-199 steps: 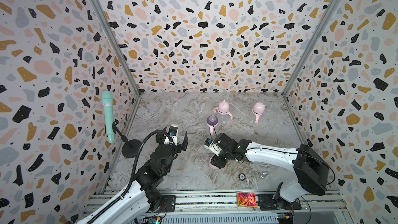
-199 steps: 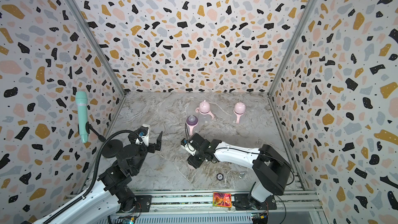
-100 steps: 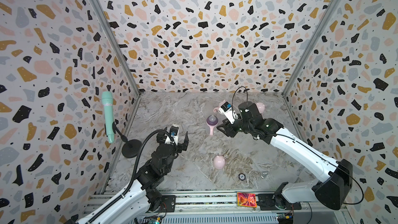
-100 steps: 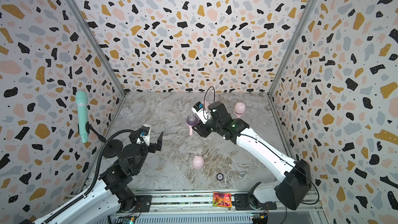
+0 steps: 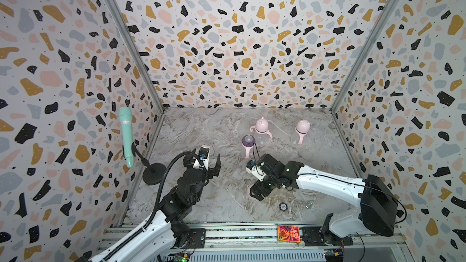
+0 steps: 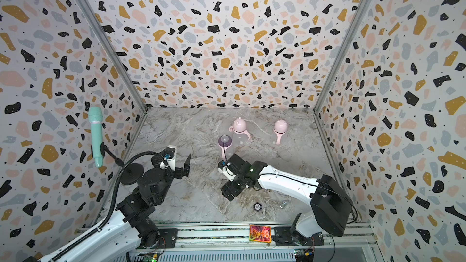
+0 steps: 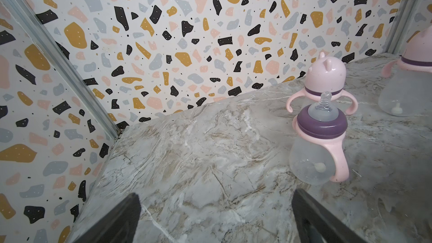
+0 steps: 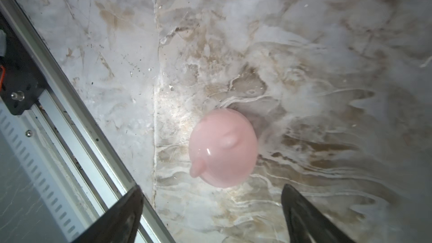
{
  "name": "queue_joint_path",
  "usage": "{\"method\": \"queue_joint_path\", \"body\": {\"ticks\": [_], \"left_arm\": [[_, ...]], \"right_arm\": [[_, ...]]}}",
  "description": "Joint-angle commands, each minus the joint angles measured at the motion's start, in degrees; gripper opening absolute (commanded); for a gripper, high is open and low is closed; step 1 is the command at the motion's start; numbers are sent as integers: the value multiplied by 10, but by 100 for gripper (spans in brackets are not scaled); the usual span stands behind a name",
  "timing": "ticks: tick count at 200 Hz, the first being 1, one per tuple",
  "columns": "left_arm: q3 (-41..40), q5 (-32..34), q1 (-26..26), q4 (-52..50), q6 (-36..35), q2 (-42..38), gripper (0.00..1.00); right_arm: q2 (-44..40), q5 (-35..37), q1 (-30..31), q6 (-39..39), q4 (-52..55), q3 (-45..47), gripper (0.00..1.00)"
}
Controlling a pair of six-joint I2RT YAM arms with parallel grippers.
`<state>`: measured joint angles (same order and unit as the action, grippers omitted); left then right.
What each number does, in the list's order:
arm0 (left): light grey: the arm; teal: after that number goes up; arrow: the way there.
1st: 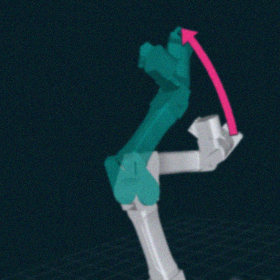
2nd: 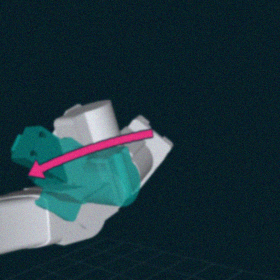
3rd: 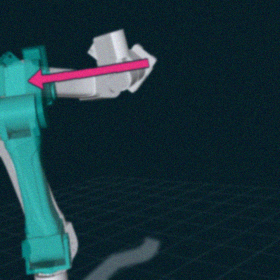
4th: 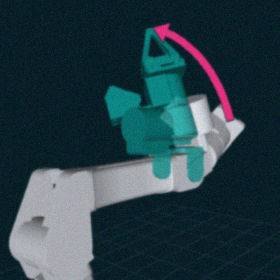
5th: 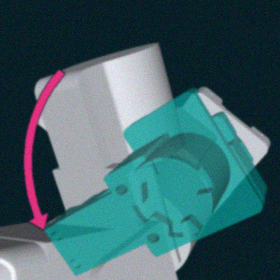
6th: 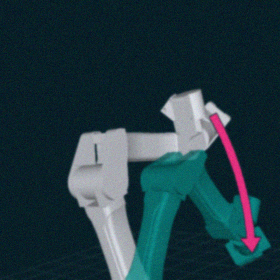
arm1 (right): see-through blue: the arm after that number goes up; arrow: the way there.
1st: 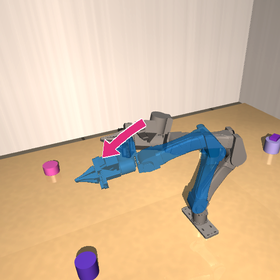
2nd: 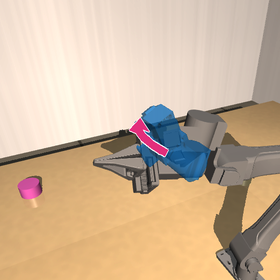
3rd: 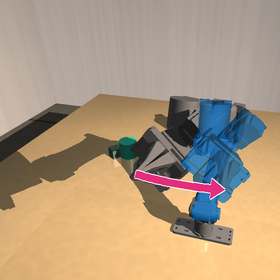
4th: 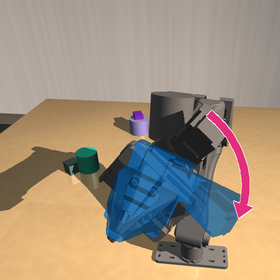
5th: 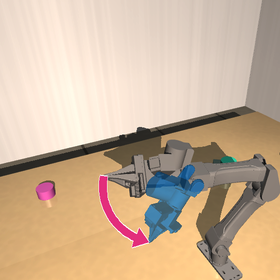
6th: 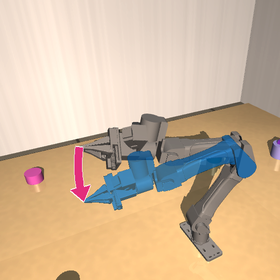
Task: Assemble the baby bottles
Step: Pick up the lid from the center of the board.
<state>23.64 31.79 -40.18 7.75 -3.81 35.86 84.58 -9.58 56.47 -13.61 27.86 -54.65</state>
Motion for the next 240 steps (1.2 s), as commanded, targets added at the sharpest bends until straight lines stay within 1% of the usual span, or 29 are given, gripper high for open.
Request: {"method": "queue_joint_path", "body": {"ticks": [1,48,78,108,144,187,240], "left_arm": [[13,-5,1,23,-1,-5,100],[16,-2,1,12,-4,-14,100],[15,-2,1,12,-5,-17,100],[17,-3,1,10,-7,-14,100],[17,-4,1,11,-8,-10,100],[18,-6,1,12,-9,-6,100],[20,-7,1,10,-9,-6,100]], "right_arm": [[18,31,13,-47,-37,5,93],[80,73,15,-67,-57,6,87],[97,87,15,-71,-68,1,84],[113,91,15,-68,-54,-9,81],[116,96,15,-67,-45,-11,77],[110,112,15,-60,-37,-21,68],[82,136,11,-43,-9,-44,59]]}}
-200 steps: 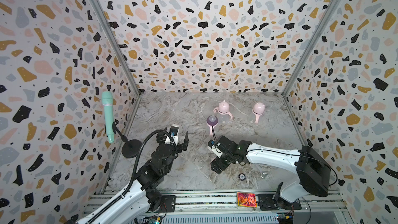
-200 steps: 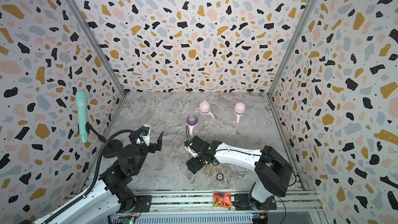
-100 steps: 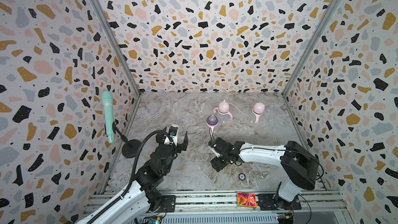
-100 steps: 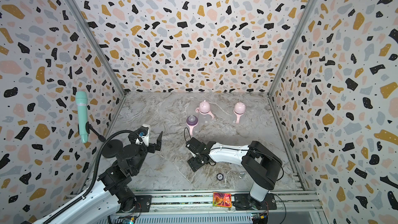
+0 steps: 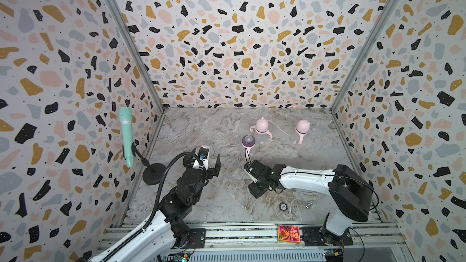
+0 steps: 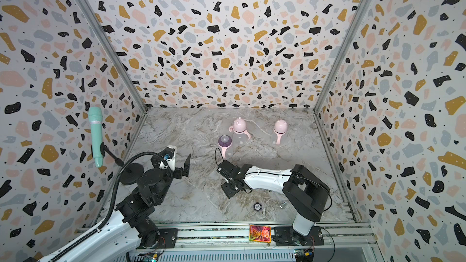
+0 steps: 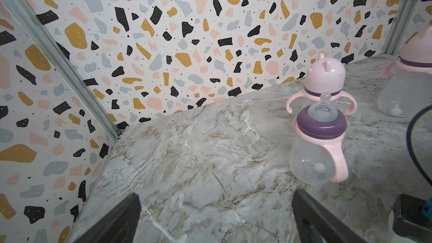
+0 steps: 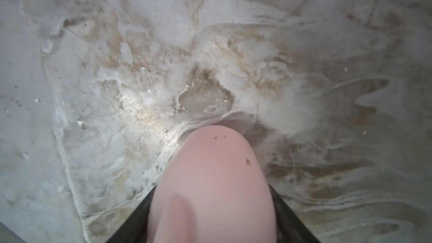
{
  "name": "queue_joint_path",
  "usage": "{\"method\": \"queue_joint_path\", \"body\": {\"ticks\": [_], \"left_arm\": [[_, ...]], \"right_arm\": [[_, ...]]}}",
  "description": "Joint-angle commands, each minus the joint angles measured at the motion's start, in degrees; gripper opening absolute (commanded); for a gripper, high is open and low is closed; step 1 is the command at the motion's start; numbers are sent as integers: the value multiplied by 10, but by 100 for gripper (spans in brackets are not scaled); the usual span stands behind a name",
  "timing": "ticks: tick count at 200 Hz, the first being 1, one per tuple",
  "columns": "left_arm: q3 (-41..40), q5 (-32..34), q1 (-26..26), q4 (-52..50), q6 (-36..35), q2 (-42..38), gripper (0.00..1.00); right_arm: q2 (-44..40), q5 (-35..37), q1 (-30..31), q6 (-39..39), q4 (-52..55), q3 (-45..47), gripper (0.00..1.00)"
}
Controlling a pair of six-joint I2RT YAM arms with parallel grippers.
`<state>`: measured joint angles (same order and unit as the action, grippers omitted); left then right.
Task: Assemble the baby bottles
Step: Pick up the lid from the center of the board, then close the lid on the baby bottle.
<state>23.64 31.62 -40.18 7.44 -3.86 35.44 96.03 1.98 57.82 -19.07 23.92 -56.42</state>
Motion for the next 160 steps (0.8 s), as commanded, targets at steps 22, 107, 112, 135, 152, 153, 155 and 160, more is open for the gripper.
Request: {"method": "queue_joint_path", "body": {"ticks": [22,107,112,135,152,153,155,160], "left_arm": [[21,-5,1,12,-10,-2,100],[9,-5,1,29,-7,8,100],[9,-5,1,30,-7,10,100],[10,-2,1,26,-8,14,100],[11,-2,1,22,-8,14,100],[10,-2,1,22,-8,14,100],[11,-3,1,22,-8,13,100],[10,-3,1,22,-8,14,100]], "right_arm": [[-69,-3,-21,26,42,-44,56],[-99,-101,-172,144,108,-266,45],[-86,-103,-179,149,109,-281,44],[-24,-110,-198,173,124,-366,43],[23,-117,-204,187,143,-425,42],[26,-117,-204,187,144,-429,42],[30,-116,-205,188,146,-435,42],[42,-116,-205,191,152,-450,42]]}}
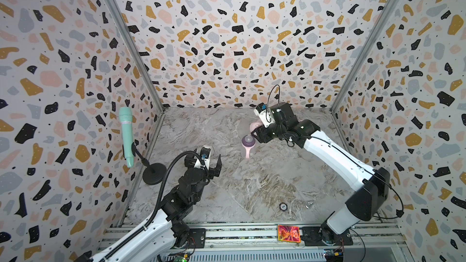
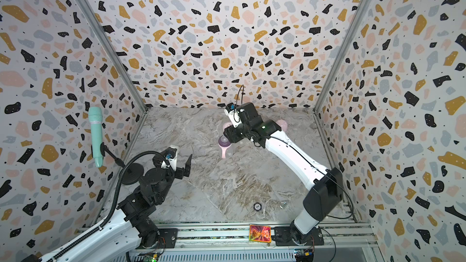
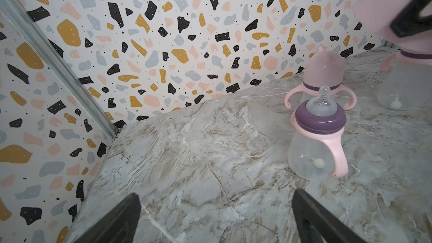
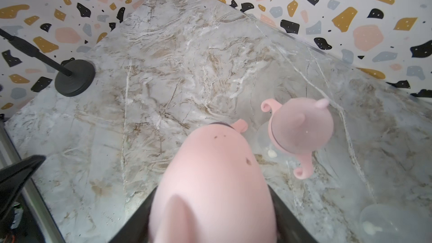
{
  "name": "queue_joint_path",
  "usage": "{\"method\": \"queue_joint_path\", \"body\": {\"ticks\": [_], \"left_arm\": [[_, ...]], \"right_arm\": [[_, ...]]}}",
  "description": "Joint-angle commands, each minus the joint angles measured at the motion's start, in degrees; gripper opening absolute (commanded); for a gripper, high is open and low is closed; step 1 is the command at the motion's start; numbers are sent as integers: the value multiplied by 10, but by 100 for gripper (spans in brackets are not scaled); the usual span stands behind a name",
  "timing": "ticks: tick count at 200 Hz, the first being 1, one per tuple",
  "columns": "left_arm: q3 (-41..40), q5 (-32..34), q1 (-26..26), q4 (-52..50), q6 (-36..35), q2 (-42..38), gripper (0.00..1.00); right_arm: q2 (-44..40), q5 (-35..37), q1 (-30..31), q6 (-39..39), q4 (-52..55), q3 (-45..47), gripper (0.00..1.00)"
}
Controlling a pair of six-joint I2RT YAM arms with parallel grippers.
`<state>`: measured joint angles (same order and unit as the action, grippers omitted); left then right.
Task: Assemble the baby bottles
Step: Close the lid on the baby bottle.
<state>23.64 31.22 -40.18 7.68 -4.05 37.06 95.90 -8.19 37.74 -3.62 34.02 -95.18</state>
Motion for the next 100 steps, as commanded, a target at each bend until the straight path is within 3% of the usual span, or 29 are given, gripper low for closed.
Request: {"method": "queue_joint_path", "body": {"ticks": [1,41,100], "left_arm": [[11,1,1,20,-6,-3,100],[8,5,1,23,-10,-2,100],[9,6,1,28,-20,15,100]], "right_arm": [[45,-15,-4,37,52,-65,42],[123,-7,-5,55,100,-149,42],[154,5,2,61,118,-164,42]]}}
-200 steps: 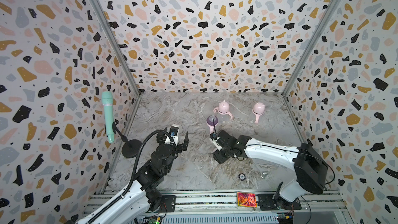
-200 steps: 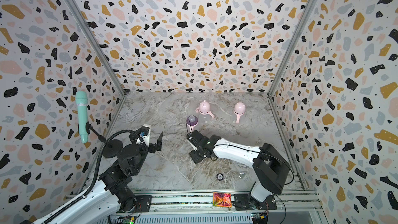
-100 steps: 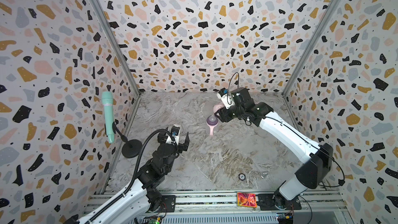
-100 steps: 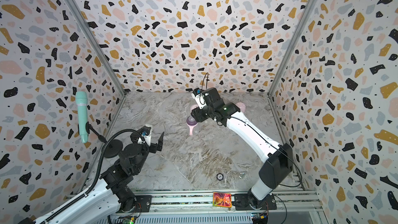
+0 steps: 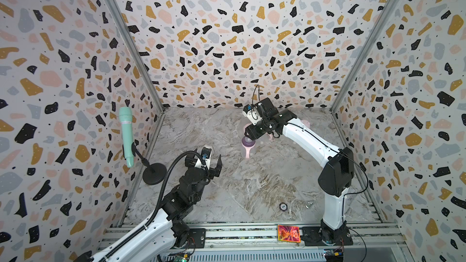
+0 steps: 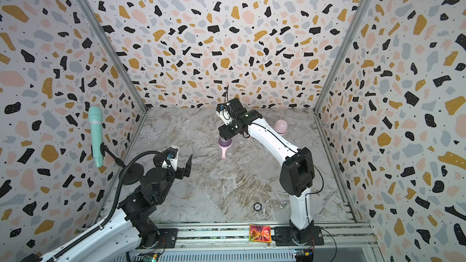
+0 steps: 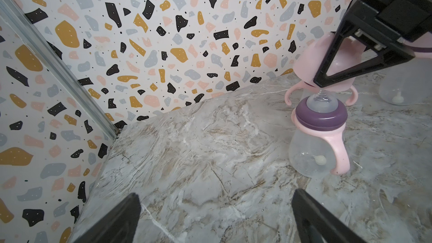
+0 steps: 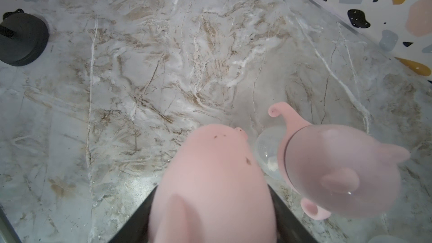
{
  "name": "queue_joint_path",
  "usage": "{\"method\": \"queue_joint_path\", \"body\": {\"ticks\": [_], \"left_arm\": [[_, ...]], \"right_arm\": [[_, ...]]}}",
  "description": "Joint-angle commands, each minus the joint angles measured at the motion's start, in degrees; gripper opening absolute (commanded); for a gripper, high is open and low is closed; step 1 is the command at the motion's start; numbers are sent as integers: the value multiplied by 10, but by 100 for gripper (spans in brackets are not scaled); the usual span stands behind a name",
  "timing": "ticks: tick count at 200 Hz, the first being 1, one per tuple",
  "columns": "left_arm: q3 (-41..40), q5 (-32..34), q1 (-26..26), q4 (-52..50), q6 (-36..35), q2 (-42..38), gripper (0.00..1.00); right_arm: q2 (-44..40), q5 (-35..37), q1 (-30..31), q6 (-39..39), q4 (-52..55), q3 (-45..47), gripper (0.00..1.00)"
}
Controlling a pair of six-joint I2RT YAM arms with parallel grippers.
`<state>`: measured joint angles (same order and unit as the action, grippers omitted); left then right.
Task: Assemble the baby bottles
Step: Close the lid on the baby bottle.
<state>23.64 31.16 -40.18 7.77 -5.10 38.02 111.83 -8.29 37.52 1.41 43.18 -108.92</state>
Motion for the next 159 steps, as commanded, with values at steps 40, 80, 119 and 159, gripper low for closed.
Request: {"method": "queue_joint_path", "body": {"ticks": [40,80,119,159], "left_arm": [[10,6,1,32,-11,11,100],[11,5,1,29,-13,11,100],[11,5,1,27,-13,11,100],[9,4,1,27,-14,15,100]], "right_arm": [[11,16,8,16,35,-28,46],[26,21,14,20,41,-30,49],[32,22,19,23,45,-30,53],[30,34,21,24,50,-34,55]]}}
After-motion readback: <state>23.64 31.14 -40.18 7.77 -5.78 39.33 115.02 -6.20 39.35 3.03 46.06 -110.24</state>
